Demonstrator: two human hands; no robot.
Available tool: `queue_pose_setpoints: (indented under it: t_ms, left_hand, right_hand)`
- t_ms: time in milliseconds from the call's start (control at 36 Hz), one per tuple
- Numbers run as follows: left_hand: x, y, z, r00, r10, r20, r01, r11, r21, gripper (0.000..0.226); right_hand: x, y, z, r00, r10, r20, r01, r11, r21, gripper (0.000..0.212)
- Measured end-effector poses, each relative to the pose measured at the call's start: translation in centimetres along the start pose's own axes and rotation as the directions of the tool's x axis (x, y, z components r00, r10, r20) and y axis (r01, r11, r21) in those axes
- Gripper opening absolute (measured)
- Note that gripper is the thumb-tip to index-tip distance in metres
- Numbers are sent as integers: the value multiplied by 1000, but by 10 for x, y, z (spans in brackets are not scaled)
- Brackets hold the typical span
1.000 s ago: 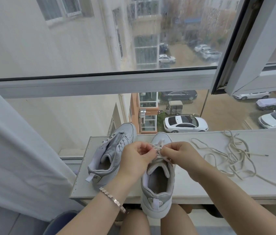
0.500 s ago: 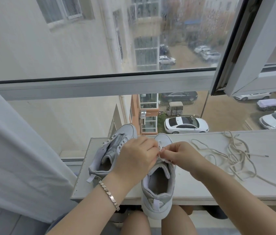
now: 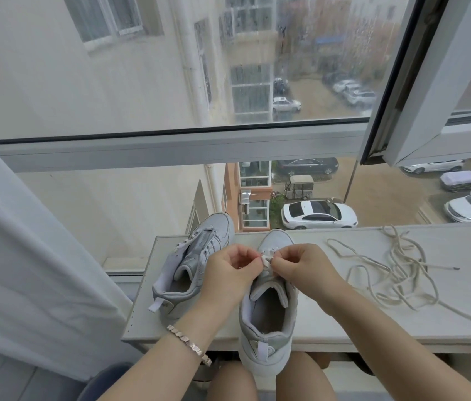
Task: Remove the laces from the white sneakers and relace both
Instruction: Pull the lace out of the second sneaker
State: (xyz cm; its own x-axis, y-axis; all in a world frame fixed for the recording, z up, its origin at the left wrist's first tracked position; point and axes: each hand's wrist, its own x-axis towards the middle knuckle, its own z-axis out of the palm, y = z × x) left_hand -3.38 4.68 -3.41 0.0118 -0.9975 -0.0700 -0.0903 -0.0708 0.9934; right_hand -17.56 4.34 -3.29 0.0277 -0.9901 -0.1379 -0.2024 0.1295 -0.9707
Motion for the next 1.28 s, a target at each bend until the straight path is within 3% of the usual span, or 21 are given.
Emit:
queue_pose_setpoints:
  t_ms: [83,194,278,389,472,500,556,611,639,694,750,833,944,1028,1083,1111,1194,1278]
  left_hand:
    - [3,7,-7,996,48,71,-53,997,60,21]
    - [6,15,-10,960,208,189,-265,897,355,8]
    - [10,17,-11,895,320,311,-444,700,560,10]
    - [6,16,-9,773,457,440,-622,408,669,19]
    - [2,13,-5,747,519,415,-621,320,716,18]
    - [2,13,-3,775,508,376,-592,373,715,15]
    - [1,16,-1,899,334,285,-438,665,604,13]
    - [1,24,-1,959,47,280,-136,943,305,21]
    - [1,27,-3,943,-52,328,5,990,142,23]
    - [4,30,-9,907,-147,394,174,984,-34,18]
    - [6,34,-15,910,-172,377,219,972,-84,16]
    - [9,36,-21,957,-133,259,136,991,7,26]
    - [8,37,-22,978,-68,198,105,978,-179,31]
    - [6,36,-14,977,77,200,-43,985,-169,22]
    - [6,35,-11,980,95,177,-55,975,-218,13]
    - [8,33,-11,987,79,143,-45,972,-230,19]
    - [14,23,-13,995,28,95,-23,998,-50,40]
    - [13,13,-10,966,-72,249,36,989,146,32]
  right_hand:
    - [-2,0,-3,1000,-10,28,10,1000,-8,28]
    - [-2,0,-5,999,3,52,-2,1000,-15,18]
    - [-2,-1,-7,996,31,81,-30,999,-14,22]
    - [-2,-3,-8,995,49,85,-46,998,-34,24]
    - [-1,-2,-6,997,47,57,-45,998,-39,22]
    - [-1,-2,-6,998,46,45,-44,998,-40,22]
    - [-1,0,-5,999,52,17,-51,998,-36,25]
    - [-1,1,-5,999,52,9,-52,998,-34,24]
    - [0,2,-4,999,48,15,-48,998,-42,22]
    - [0,2,-3,999,33,25,-32,998,-53,21]
    - [1,2,-2,1000,19,5,-18,998,-56,22]
    - [1,3,-2,1000,3,-7,-4,999,-48,20]
    - [-2,2,1,998,-55,34,54,998,22,10]
    - [-6,2,3,989,-130,73,137,985,-103,16]
    - [-8,2,3,976,-218,27,219,950,-225,19]
    - [-8,3,2,971,-241,-2,233,939,-253,24]
    - [-7,3,-1,977,-210,-35,199,959,-203,31]
    - [-7,2,-3,987,-159,-3,158,983,-90,32]
